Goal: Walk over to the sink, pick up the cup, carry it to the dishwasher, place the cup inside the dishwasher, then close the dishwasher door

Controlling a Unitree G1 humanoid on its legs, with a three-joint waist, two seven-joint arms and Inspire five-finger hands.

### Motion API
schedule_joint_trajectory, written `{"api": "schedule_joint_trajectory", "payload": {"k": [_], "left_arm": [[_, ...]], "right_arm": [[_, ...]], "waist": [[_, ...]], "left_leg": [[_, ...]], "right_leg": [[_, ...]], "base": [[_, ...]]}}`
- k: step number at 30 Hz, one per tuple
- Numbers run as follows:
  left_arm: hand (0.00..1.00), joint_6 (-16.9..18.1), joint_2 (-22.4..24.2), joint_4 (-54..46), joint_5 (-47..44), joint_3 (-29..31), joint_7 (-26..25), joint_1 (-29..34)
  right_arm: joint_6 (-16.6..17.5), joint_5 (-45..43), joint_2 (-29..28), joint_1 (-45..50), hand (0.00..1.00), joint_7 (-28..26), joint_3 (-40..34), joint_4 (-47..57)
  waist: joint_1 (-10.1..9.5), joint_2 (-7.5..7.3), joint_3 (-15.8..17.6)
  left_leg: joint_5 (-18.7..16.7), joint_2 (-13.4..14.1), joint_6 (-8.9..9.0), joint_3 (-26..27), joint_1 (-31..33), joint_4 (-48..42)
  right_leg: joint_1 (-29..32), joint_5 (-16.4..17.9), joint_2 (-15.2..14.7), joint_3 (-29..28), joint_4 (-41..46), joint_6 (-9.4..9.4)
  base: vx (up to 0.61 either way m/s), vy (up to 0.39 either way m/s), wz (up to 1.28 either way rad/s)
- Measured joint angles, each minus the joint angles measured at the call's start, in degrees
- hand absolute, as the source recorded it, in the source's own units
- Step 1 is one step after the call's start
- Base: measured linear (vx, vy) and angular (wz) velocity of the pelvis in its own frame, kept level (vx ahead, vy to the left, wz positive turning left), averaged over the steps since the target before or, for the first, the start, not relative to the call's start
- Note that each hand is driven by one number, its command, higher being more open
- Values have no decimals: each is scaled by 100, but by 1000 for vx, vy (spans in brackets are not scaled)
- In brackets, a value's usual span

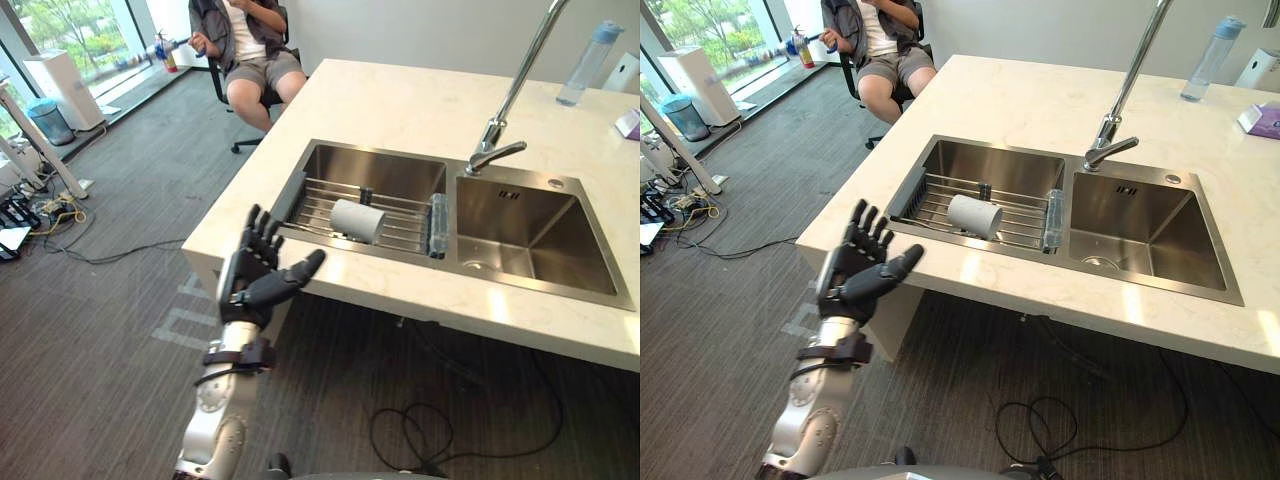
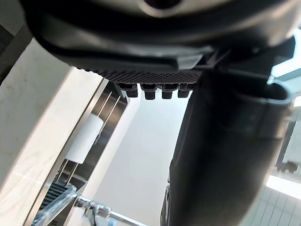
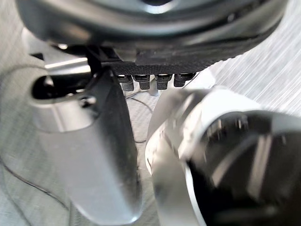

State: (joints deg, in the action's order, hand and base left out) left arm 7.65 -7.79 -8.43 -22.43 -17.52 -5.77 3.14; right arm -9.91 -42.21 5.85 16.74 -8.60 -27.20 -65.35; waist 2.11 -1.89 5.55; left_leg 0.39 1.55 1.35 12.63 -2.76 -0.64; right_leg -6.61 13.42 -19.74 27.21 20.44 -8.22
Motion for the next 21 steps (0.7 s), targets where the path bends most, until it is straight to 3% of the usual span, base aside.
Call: {"api": "schedule_joint_trajectory", "payload": {"k": [2, 4, 5, 6, 7, 10, 11, 13, 14, 15, 17, 19, 21], "left_arm": [[100, -377, -7, 511, 866, -148, -171, -483], [100, -406, -60, 642, 1127, -99, -308, -488], [100, -399, -107, 664, 1249, -73, -391, -487], [100, -378, -161, 666, 1263, 34, -395, -494], [100, -371, -179, 666, 1299, 115, -421, -526], [100, -333, -357, 639, 1472, 237, -435, -660], [100, -332, -440, 551, 1510, 241, -434, -680], [100, -317, -580, 288, 1545, 240, -394, -677], [100, -269, -592, 151, 1546, 229, -339, -661], [100, -268, -452, -23, 1544, 145, -230, -653], [100, -201, -318, -415, 1553, -71, 21, -716], [100, -86, -222, -555, 1563, -337, 246, -930], [100, -65, -235, -645, 1557, -433, 417, -1022]], "right_arm": [[125, -101, -67, -46, 100, 102, -130, 26], [206, -68, -158, -50, 100, 101, -132, 83], [261, -43, -222, -50, 100, 76, -167, 68], [270, -39, -290, -58, 100, 48, -226, 59], [272, -38, -338, -56, 100, 23, -307, 43], [266, -24, -414, -45, 100, 29, -585, -155], [254, -18, -461, -33, 100, 40, -666, -185], [257, -12, -590, 22, 100, 31, -740, -145], [271, 29, -588, 41, 100, 37, -747, -146], [320, 95, -490, 76, 100, 15, -751, -79], [334, 215, -312, 23, 100, -3, -731, -46], [334, 227, -275, -66, 100, -21, -738, -80], [351, 227, -247, -193, 100, -104, -734, -129]], "waist": [[111, 17, -2], [109, -19, -26], [145, 69, -23], [180, 72, -14], [181, 83, 8], [170, 112, 63], [162, 151, 87], [153, 24, 38], [107, 34, -26], [91, 268, -91], [83, 502, -172], [94, 521, -173], [107, 505, -192]], "left_leg": [[-69, -157, -61, -221, -142, -41], [-112, -152, -132, -312, -267, -35], [-161, -71, -177, -504, -336, -48], [-222, 23, -153, -690, -311, -105], [-245, 62, -138, -818, -317, -116], [-347, 127, -41, -1068, -440, -107], [-428, 192, 58, -1123, -499, -130], [-668, 234, 277, -1142, -502, -307], [-780, 346, 459, -1103, -599, -341], [-777, 667, 543, -659, -569, -385], [-660, 961, 640, -61, -639, -250], [-478, 1117, 693, 183, -845, -56], [-439, 1181, 679, 332, -991, -29]], "right_leg": [[620, -443, -447, -383, 1718, 743], [868, -908, -499, -689, 2285, 733], [1098, -909, -445, -911, 2653, 584], [1218, -327, -183, -979, 2629, 506], [1297, -81, -18, -947, 2495, 496], [1539, 6, 107, -975, 1375, 439], [1655, -91, 113, -1117, 805, 430], [1653, -966, 61, -1123, -47, 580], [1615, -1248, 123, -1022, -92, 308], [1503, -1183, 347, -758, -270, 351], [1408, -1198, 653, -634, -473, 372], [1283, -1399, 843, -577, -452, 565], [1135, -1398, 927, -550, -497, 561]], "base": [[103, 111, 54], [163, 75, 31], [235, -2, 56], [190, -37, 75], [165, -55, 72], [170, -114, 53], [185, -205, 37], [210, -266, 21], [309, -354, 0], [266, -298, -4], [279, -169, 1], [216, -116, 12], [177, -78, -3]]}}
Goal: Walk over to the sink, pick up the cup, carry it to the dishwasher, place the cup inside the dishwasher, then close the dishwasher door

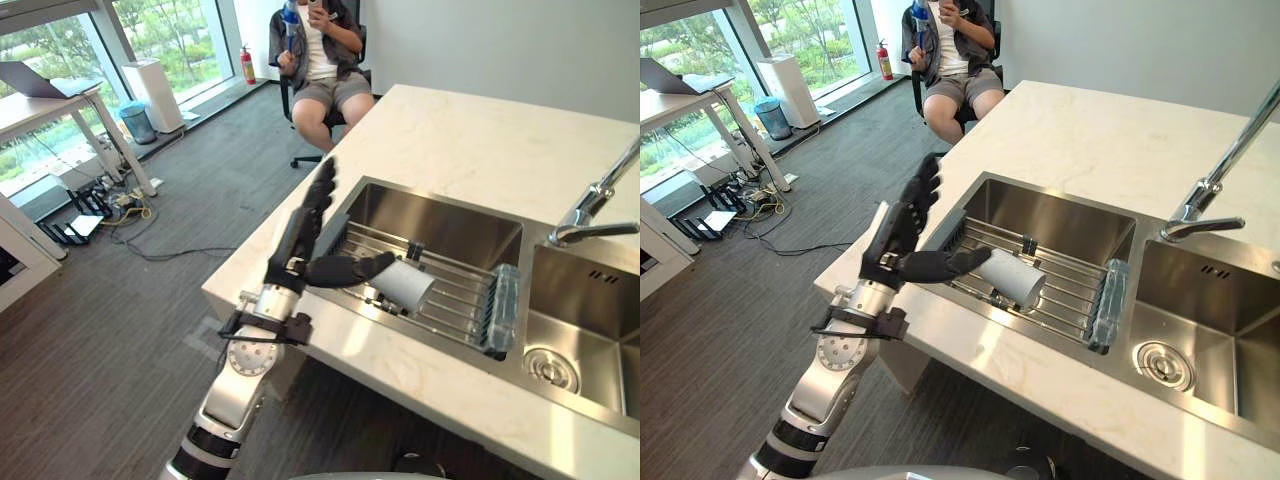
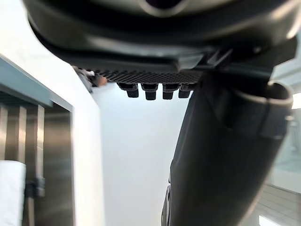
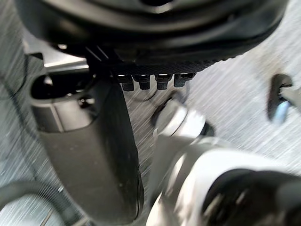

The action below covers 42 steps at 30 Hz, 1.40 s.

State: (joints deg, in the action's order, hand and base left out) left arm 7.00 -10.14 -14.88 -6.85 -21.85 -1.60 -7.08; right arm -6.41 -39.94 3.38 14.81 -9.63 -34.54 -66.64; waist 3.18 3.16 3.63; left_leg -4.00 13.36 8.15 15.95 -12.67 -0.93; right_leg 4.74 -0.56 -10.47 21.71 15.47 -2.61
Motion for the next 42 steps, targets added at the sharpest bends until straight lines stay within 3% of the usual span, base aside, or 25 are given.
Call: {"api": "schedule_joint_trajectory", "payload": {"k": [8, 12, 16, 19, 22, 32, 35, 37, 38, 39, 40, 41, 42], "left_arm": [[100, 30, -414, -66, -112, -129, 809, -22], [100, -273, -989, 168, -91, -612, 1459, -98], [100, -476, -1396, 625, 125, -777, 1507, -116], [100, -435, -1710, 803, 527, -761, 1278, -231], [100, -266, -1911, 805, 640, -650, 956, -260], [100, 423, -1419, 749, 1319, -80, -843, -961], [100, 658, -1182, 553, 1376, 180, -1401, -972], [100, 812, -1008, 551, 1364, 354, -1607, -1004], [100, 852, -957, 555, 1359, 491, -1676, -997], [100, 950, -991, 546, 1356, 644, -1685, -960], [100, 1007, -1008, 521, 1352, 709, -1687, -935], [100, 1077, -921, 483, 1349, 736, -1688, -778], [100, 1100, -936, 360, 1350, 643, -1647, -551]], "right_arm": [[31, -38, 72, -325, 100, -178, 166, -436], [18, 89, 110, -328, 100, -203, 161, -436], [-89, 88, 131, -403, 100, -295, 163, -418], [-114, 88, 172, -425, 100, -310, 158, -376], [-105, 84, 183, -334, 100, -384, 145, -342], [-83, 87, 250, -196, 100, -500, -401, -402], [-83, 88, 266, -246, 100, -547, -489, -481], [-86, 96, 371, -271, 100, -546, -474, -475], [-94, 141, 430, -239, 100, -543, -427, -448], [-118, 216, 428, -149, 100, -540, -387, -392], [-129, 260, 422, -120, 100, -537, -402, -378], [-133, 346, 512, -109, 100, -504, -504, -389], [-126, 360, 569, -96, 100, -487, -523, -356]], "waist": [[93, 66, 55], [237, 93, 115], [271, 111, 172], [358, 168, 336], [355, 108, 370], [553, 284, 322], [537, 385, 381], [519, 648, 519], [489, 774, 563], [465, 733, 551], [484, 653, 571], [460, 622, 652], [321, 612, 660]], "left_leg": [[12, -139, -1, 223, 5, -27], [12, -216, -1, 219, 3, -42], [8, -316, -2, 267, 13, 11], [-114, -278, 9, 289, 36, 80], [-204, -292, 2, 365, 83, -2], [-25, -337, 3, 398, 235, 52], [-148, -266, -83, 459, 373, -277], [-494, 7, -158, 512, 483, -683], [-665, 133, -207, 527, 490, -969], [-750, 107, -270, 486, 465, -1315], [-764, 103, -301, 454, 571, -1718], [-560, 203, -688, 247, 1012, -2763], [-506, 111, -760, -29, 1227, -3132]], "right_leg": [[-280, -326, 86, -239, -859, -103], [-596, -738, 129, -267, -1562, -104], [-705, -806, 133, -293, -2040, -154], [-666, -779, 173, -269, -2073, -199], [-608, -812, 143, -360, -2074, -242], [-363, -945, 158, -453, -2035, -223], [-309, -779, 140, -438, -1888, -340], [-62, -360, 174, -472, -1069, -335], [311, 276, 178, -609, 144, -264], [505, 900, 190, -678, 1129, -93], [487, 1207, 174, -765, 1178, 99], [310, 1382, 169, -881, 1058, 58], [44, 1287, 167, -1072, 719, 78]], "base": [[42, 13, -7], [-46, 21, -3], [-100, -7, -15], [-189, -10, 2], [-136, 5, -14], [14, 3, -4], [-12, -9, 2], [-45, -47, -5], [-13, -90, -8], [47, -147, 0], [61, -228, 4], [81, -258, -29], [61, -215, -46]]}}
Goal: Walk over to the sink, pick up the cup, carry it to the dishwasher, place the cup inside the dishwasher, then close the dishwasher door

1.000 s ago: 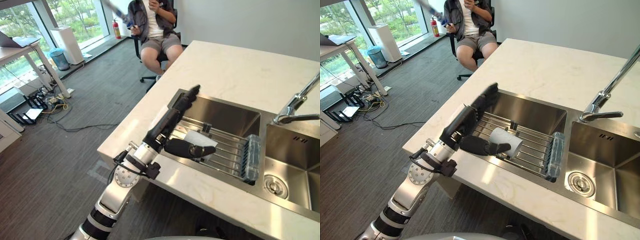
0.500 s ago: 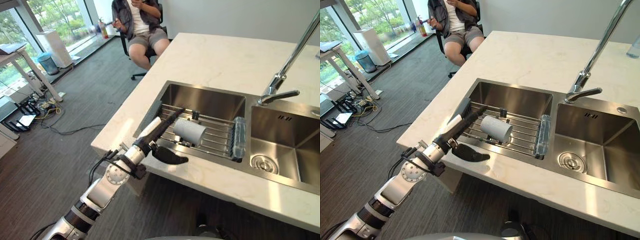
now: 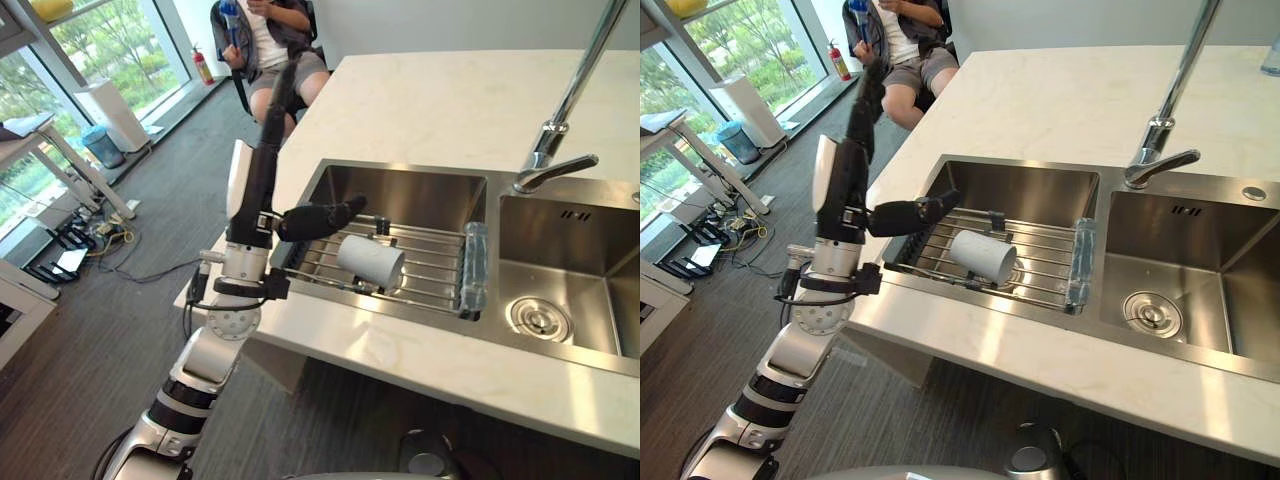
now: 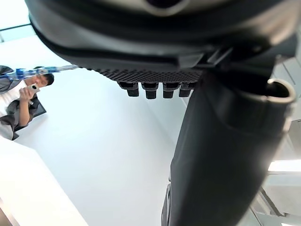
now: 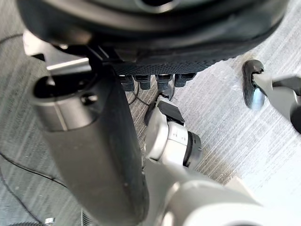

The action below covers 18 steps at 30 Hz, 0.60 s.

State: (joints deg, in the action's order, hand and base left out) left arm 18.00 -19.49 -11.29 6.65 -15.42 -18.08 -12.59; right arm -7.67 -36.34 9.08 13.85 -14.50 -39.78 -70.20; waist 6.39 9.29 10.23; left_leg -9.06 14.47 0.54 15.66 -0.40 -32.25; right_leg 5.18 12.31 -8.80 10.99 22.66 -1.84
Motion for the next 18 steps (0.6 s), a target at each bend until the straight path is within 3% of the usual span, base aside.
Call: {"api": "schedule_joint_trajectory", "payload": {"k": [3, 4, 7, 8, 9, 13, 18], "left_arm": [[100, 62, -47, -357, 7, -441, 217, 190], [100, 90, -40, -526, 12, -714, 349, 246], [100, 90, -21, -554, 30, -1105, 721, 237], [100, 82, 22, -414, 24, -1142, 792, 199], [100, 50, 41, -365, -2, -1138, 810, 175], [100, -161, -8, 20, -269, -1138, 959, 80], [100, -930, -163, 248, -673, -1144, 1383, 240]], "right_arm": [[22, 0, 54, 8, 100, 42, 44, 144], [27, -7, 47, -39, 100, 71, 182, 266], [25, -141, 1, -206, 100, 191, 669, 432], [25, -304, -116, -179, 100, 248, 774, 455], [21, -365, -153, -185, 100, 276, 827, 455], [-105, -537, -249, -178, 100, 423, 1092, 325], [-117, -523, -183, -240, 100, 508, 1446, 332]], "waist": [[-103, -13, 3], [-118, -10, 1], [-61, 23, -57], [-28, -43, -152], [-34, -16, -193], [-66, -20, -197], [-81, -91, -224]], "left_leg": [[-89, -273, 203, -535, 112, 595], [34, -327, 283, -622, 170, 916], [758, -424, 304, -428, 93, 1822], [837, -489, 372, -447, -35, 2207], [876, -518, 398, -443, -83, 2372], [1013, -615, 412, -467, -371, 2994], [1054, -689, 415, -560, -467, 3352]], "right_leg": [[-302, -139, 129, -115, -448, 29], [-338, -192, 246, -159, -585, 40], [-296, -348, 527, -247, -809, -14], [-229, -344, 511, -262, -828, -13], [-196, -346, 503, -273, -843, -15], [-348, -580, 459, -146, -1079, -17], [-721, -879, 527, 3, -1855, -94]], "base": [[61, -124, -52], [102, -57, -62], [163, 22, -53], [171, 54, -20], [154, 51, 2], [107, 66, 11], [24, 46, 13]]}}
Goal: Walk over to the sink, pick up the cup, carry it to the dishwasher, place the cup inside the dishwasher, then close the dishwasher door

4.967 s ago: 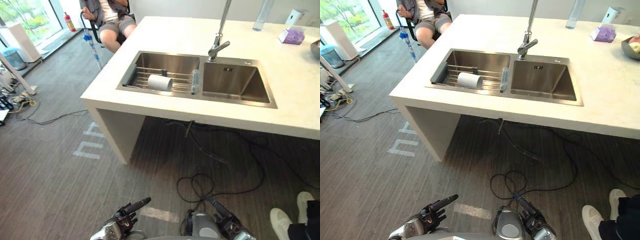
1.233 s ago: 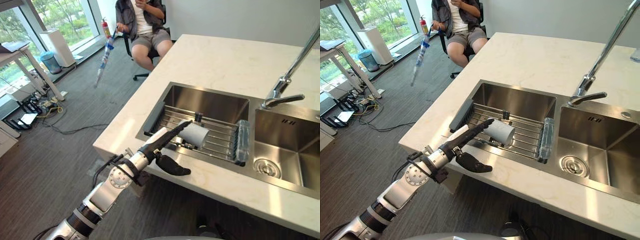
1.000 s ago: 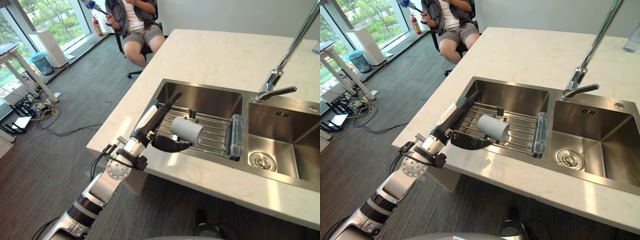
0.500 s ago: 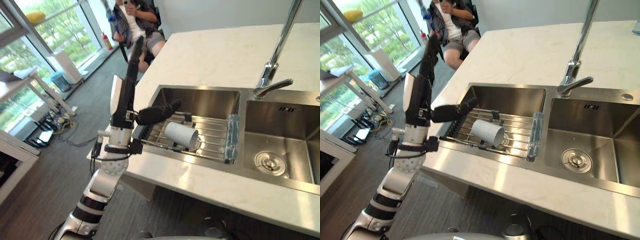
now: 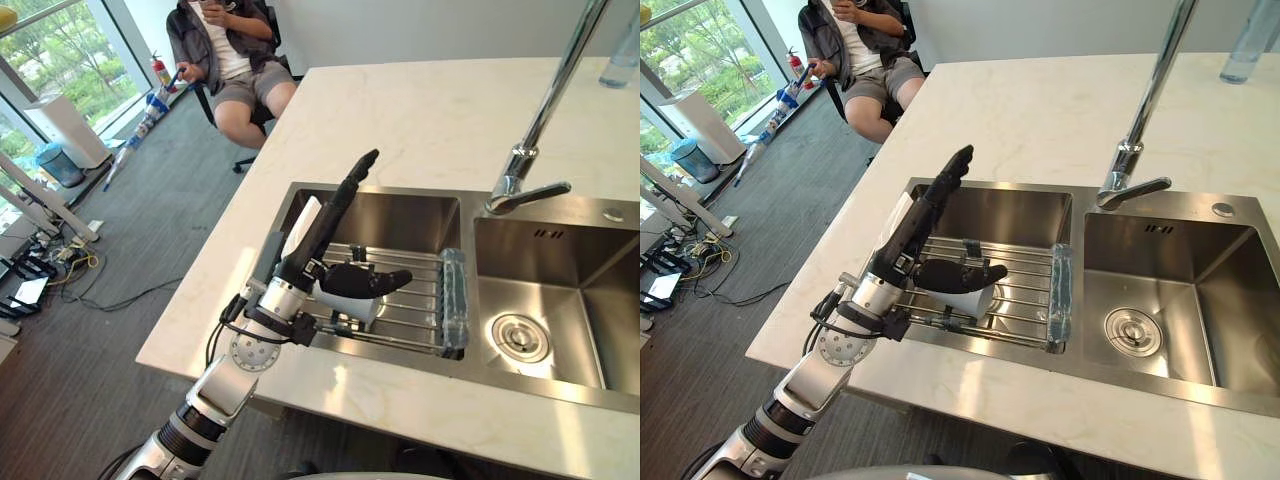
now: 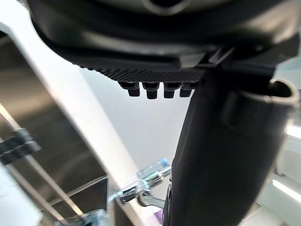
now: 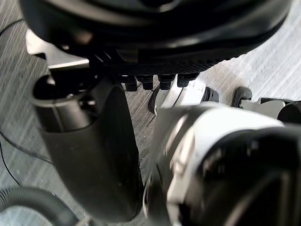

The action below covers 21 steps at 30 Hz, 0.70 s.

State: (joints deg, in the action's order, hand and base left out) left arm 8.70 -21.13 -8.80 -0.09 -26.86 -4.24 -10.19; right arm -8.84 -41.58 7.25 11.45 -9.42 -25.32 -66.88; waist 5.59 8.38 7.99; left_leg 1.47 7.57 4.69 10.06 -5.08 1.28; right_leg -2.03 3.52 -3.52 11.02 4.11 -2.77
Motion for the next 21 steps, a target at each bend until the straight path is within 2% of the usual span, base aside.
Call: {"api": "schedule_joint_trajectory", "payload": {"k": [4, 6, 9, 12, 17, 20, 21], "left_arm": [[100, -385, -185, 264, 329, -6, 240, 342], [100, -540, -369, 264, 474, -6, 330, 510], [100, -604, -554, 261, 475, 66, 335, 516], [100, -599, -614, 219, 522, 191, 337, 516], [100, -204, -755, 157, 712, 485, 28, 516], [100, 105, -784, -11, 809, 628, -284, 516], [100, 305, -788, -99, 810, 679, -407, 516]], "right_arm": [[-104, 1, 2, -74, 100, 2, 215, 29], [-238, 5, 55, -67, 100, 1, 369, 27], [-313, 5, 123, -38, 100, -9, 562, 29], [-402, 6, 163, -38, 100, -10, 619, 26], [-489, 2, 242, -71, 100, -18, 790, 18], [-501, 1, 248, -72, 100, -17, 809, 5], [-505, 0, 251, -74, 100, -17, 810, 0]], "waist": [[-33, -86, 7], [-77, -174, -19], [-141, -262, -66], [-156, -285, -88], [-165, -294, -108], [-169, -311, -131], [-170, -308, -134]], "left_leg": [[2, -21, 3, -25, 7, 66], [4, -40, -2, -36, 38, 71], [1, -57, -2, -100, 62, 92], [-1, -58, 0, -153, 65, 97], [-15, -58, 8, -166, 65, 117], [-25, -59, 3, -177, 65, 118], [-27, -59, -1, -185, 64, 119]], "right_leg": [[-172, -236, 31, 40, -463, -24], [-236, -333, 31, 59, -692, -74], [-337, -448, 39, 129, -920, -82], [-359, -454, 40, 178, -920, -74], [-355, -467, 44, 245, -912, -60], [-358, -498, 43, 309, -897, -49], [-358, -546, 45, 312, -897, -41]], "base": [[-41, 28, 4], [-41, 16, 2], [-15, -2, 8], [13, -5, 10], [23, 1, 1], [30, 7, 2], [20, 15, 3]]}}
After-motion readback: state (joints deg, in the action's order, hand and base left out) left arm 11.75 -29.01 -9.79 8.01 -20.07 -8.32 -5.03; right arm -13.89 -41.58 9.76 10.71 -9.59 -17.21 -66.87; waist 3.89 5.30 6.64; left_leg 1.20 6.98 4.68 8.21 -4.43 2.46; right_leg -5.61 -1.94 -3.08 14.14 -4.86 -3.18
